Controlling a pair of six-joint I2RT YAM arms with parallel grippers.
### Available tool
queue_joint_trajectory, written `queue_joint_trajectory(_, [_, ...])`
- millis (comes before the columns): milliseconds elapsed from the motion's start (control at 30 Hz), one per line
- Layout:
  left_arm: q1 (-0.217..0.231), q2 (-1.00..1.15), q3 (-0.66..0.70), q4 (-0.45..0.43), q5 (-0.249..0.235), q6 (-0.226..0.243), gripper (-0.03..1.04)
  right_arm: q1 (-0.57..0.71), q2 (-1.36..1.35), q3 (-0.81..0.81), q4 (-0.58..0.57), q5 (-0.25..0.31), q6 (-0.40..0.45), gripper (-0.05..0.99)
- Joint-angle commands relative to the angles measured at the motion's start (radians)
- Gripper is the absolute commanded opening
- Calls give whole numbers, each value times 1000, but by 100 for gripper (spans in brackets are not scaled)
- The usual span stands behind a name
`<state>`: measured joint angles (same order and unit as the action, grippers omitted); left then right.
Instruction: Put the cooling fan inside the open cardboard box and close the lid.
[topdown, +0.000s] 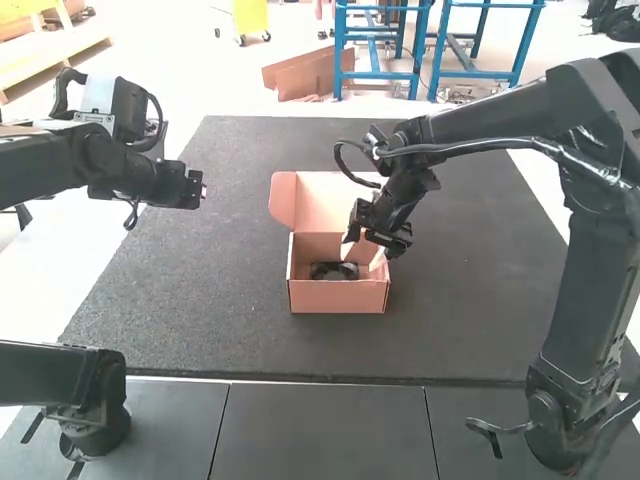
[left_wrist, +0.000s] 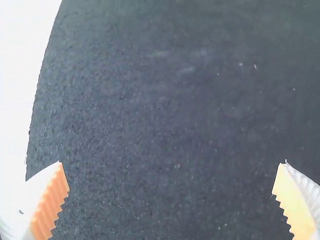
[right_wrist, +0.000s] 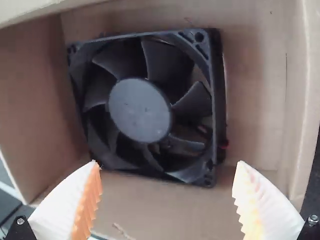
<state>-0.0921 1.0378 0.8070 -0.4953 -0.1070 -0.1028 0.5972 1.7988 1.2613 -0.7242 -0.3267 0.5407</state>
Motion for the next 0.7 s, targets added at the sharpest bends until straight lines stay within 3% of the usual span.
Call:
queue_joint_trajectory(0, [-23, 5, -11, 21, 12, -8, 97, -13, -18, 70, -21, -52, -39, 63])
queue_joint_trajectory(67, [-52, 19, -14, 32, 12, -9, 97, -14, -26, 112, -41, -75, -44, 67])
queue_joint_trajectory(167, [-109, 45, -19, 58, 10, -18, 97, -37, -38, 178, -86, -160, -22, 70])
queue_joint_trajectory(233, [-147, 62, -19, 86, 7, -23, 97, -82, -41, 211, -116, -238, -13, 79])
queue_joint_trajectory(267, [-166, 71, -17, 100, 6, -25, 97, -109, -42, 230, -129, -239, -22, 83])
queue_joint_trajectory(300, [-182, 82, -14, 110, 4, -29, 97, -132, -46, 248, -138, -227, -47, 86])
queue_joint_trajectory(367, [-205, 103, -6, 126, 1, -41, 97, -177, -58, 283, -147, -146, -143, 90])
queue_joint_trajectory(533, [-213, 146, 21, 146, -13, -52, 97, -258, -99, 299, -136, 98, -355, 90])
queue_joint_trajectory(667, [-213, 180, 38, 169, -56, -55, 97, -320, -119, 266, -78, 143, -486, 90])
